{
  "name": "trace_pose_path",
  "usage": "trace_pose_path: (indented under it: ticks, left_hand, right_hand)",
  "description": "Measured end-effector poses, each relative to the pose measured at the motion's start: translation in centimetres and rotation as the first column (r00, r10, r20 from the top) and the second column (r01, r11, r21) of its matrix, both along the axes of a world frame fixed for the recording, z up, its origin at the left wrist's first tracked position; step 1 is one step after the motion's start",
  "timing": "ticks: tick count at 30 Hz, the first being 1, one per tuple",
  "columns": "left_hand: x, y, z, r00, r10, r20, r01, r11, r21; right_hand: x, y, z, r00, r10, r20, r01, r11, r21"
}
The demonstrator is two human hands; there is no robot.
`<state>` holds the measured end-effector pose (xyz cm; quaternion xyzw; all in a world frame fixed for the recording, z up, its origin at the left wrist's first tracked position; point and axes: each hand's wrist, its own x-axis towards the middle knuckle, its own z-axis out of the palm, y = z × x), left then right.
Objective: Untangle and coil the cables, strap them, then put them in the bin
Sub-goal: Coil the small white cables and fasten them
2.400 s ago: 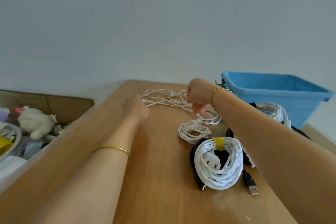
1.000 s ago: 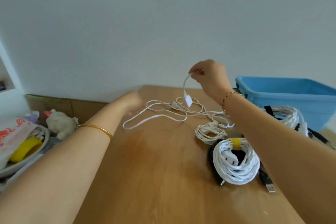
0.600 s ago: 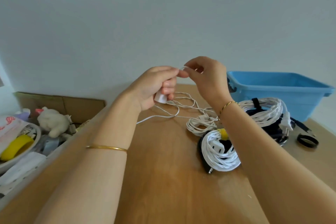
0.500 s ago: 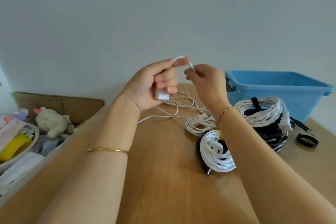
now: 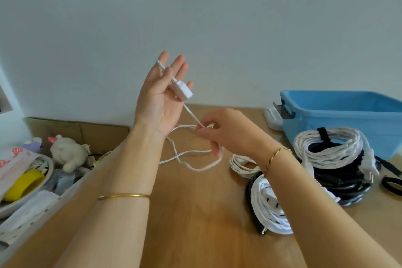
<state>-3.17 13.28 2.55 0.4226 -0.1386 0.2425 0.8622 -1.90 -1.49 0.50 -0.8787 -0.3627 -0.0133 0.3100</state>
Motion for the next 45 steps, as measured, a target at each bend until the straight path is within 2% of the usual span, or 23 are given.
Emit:
trace_pose_path:
  ticks: [3,6,7,9,11,13,15,16,19,21,23,26,28,30,31,33,35,36,38,40,42,43,45]
  left_hand:
    - [0.1,0.8,-0.7,0.982,0.188,-0.003,-0.186,0.974,0.132]
    - [-0.2,0.8,-1.2,0.947,0.320,0.028,-0.312,0.896,0.317]
    - [-0.3,0.6,-1.4,0.923,0.380,0.060,-0.367,0.825,0.429]
    - [-0.3,0.0,-1.8,0.879,0.457,0.137,-0.427,0.627,0.651]
    - [-0.3,-0.5,-2.0,0.884,0.442,0.150,-0.388,0.518,0.762]
    - [-0.3,-0.8,-1.9,0.895,0.418,0.156,-0.344,0.425,0.837]
    - [-0.6,-1.1,-1.7,0.907,0.400,0.130,-0.280,0.343,0.897]
    - [-0.7,-1.2,-1.6,0.918,0.385,0.091,-0.238,0.352,0.905]
    - [-1.2,-1.7,-1.4,0.961,0.271,-0.053,-0.094,0.503,0.859]
    - [-1.6,-1.8,-1.2,0.979,0.104,-0.176,0.075,0.618,0.783]
    - [-2.0,-1.9,-0.8,0.960,-0.073,-0.270,0.247,0.678,0.692]
    - [-2.4,-1.6,-0.3,0.871,-0.394,-0.295,0.492,0.697,0.522]
    - [-2.3,-1.1,0.0,0.730,-0.645,-0.226,0.676,0.635,0.375]
    - [-2.2,-0.6,0.2,0.612,-0.785,-0.101,0.778,0.573,0.256]
    - [-2.1,-0.5,0.4,0.625,-0.780,-0.041,0.767,0.602,0.223]
    - [-2.1,-0.8,0.8,0.758,-0.651,0.028,0.638,0.750,0.177]
    - [-2.2,-0.9,1.4,0.926,-0.375,0.034,0.367,0.920,0.137]
    - [-2.1,-0.6,1.6,0.973,-0.228,0.031,0.222,0.967,0.121]
    - [-2.1,0.2,1.8,1.000,0.013,0.008,-0.014,0.995,0.097]
    - [-1.7,1.3,1.5,0.976,0.215,-0.016,-0.212,0.971,0.110]
    - [-1.3,2.2,0.8,0.923,0.385,-0.009,-0.376,0.906,0.195]
    - [-1.1,2.4,0.4,0.883,0.469,0.012,-0.453,0.847,0.278]
    - [-0.8,2.6,-0.5,0.789,0.610,0.075,-0.560,0.663,0.496]
  right_hand:
    - [-0.4,-0.5,0.9,0.998,-0.011,-0.063,0.012,1.000,0.016]
    - [-0.4,-0.9,1.8,0.995,-0.034,-0.094,0.043,0.995,0.092]
    - [-0.3,-1.1,2.0,0.994,-0.039,-0.098,0.051,0.991,0.123]
    - [-0.4,-1.6,2.3,0.984,-0.007,-0.175,0.047,0.974,0.222]
    - [-0.5,-1.8,2.7,0.931,0.108,-0.350,0.041,0.918,0.394]
    - [-0.4,-2.0,3.0,0.881,0.184,-0.435,0.074,0.857,0.510]
    - [-0.1,-2.2,3.2,0.909,0.139,-0.393,0.113,0.826,0.553]
    - [0.1,-2.4,3.2,0.945,0.070,-0.319,0.125,0.825,0.551]
    - [0.6,-2.8,3.2,0.992,-0.104,-0.073,0.127,0.820,0.558]
    - [0.9,-3.1,3.1,0.992,-0.128,-0.010,0.106,0.771,0.627]
    - [1.2,-3.3,3.0,0.991,-0.130,0.010,0.087,0.715,0.694]
    - [1.4,-3.1,2.7,0.998,-0.054,-0.032,0.059,0.645,0.762]
    - [1.5,-2.6,2.2,0.996,0.018,-0.089,0.059,0.624,0.780]
    - [1.5,-1.7,1.5,0.988,0.062,-0.142,0.065,0.663,0.746]
    - [1.3,-1.2,1.1,0.983,0.083,-0.162,0.058,0.699,0.712]
    - [1.0,-0.2,0.3,0.979,0.101,-0.180,0.025,0.806,0.592]
    - [0.7,0.4,-0.3,0.970,0.135,-0.204,-0.035,0.902,0.431]
    - [0.6,0.6,-0.4,0.961,0.162,-0.226,-0.071,0.929,0.364]
    - [0.5,0.3,-0.4,0.938,0.206,-0.280,-0.134,0.958,0.255]
    - [0.0,0.0,-0.1,0.907,0.245,-0.342,-0.210,0.968,0.136]
    - [-0.8,-0.2,0.5,0.898,0.272,-0.347,-0.282,0.959,0.022]
    - [-1.2,-0.3,0.9,0.899,0.291,-0.327,-0.308,0.951,-0.003]
    - [-1.9,-0.6,1.8,0.907,0.320,-0.273,-0.328,0.945,0.020]
